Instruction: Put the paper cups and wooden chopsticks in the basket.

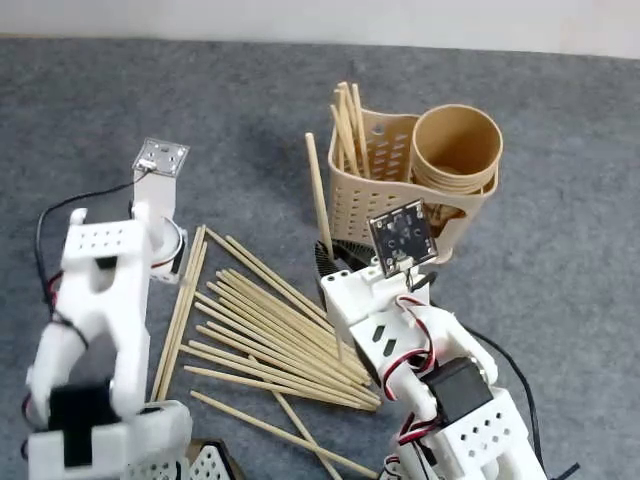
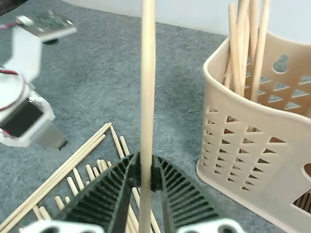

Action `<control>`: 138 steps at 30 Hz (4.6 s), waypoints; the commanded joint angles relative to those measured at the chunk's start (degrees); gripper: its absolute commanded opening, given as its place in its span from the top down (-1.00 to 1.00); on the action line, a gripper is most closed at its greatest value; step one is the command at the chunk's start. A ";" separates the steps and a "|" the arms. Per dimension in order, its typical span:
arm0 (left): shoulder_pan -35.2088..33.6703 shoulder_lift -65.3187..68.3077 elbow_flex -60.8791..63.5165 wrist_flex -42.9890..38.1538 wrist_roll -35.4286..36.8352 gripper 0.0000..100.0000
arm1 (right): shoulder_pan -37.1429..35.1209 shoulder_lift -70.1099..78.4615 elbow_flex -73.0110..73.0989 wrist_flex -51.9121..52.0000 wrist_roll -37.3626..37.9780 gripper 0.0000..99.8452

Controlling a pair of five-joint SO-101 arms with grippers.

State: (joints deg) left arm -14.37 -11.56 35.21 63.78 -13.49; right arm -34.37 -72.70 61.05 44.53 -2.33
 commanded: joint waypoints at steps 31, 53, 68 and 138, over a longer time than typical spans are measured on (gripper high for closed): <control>0.75 27.12 -29.58 16.62 -0.35 0.99 | 0.75 -1.10 -0.66 -1.71 -0.09 0.99; 5.05 -5.32 -30.99 19.69 8.00 0.99 | 1.89 -1.19 -1.36 -1.71 -0.09 0.99; 6.11 -20.53 -17.98 17.41 10.11 0.99 | 8.92 -0.66 -21.93 -5.85 0.00 0.99; 6.37 -29.67 -14.20 8.79 10.29 0.99 | 3.12 -8.31 8.57 -19.82 10.37 0.78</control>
State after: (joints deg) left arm -9.36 -39.34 25.80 73.36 -3.74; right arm -28.92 -77.45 66.86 24.57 7.43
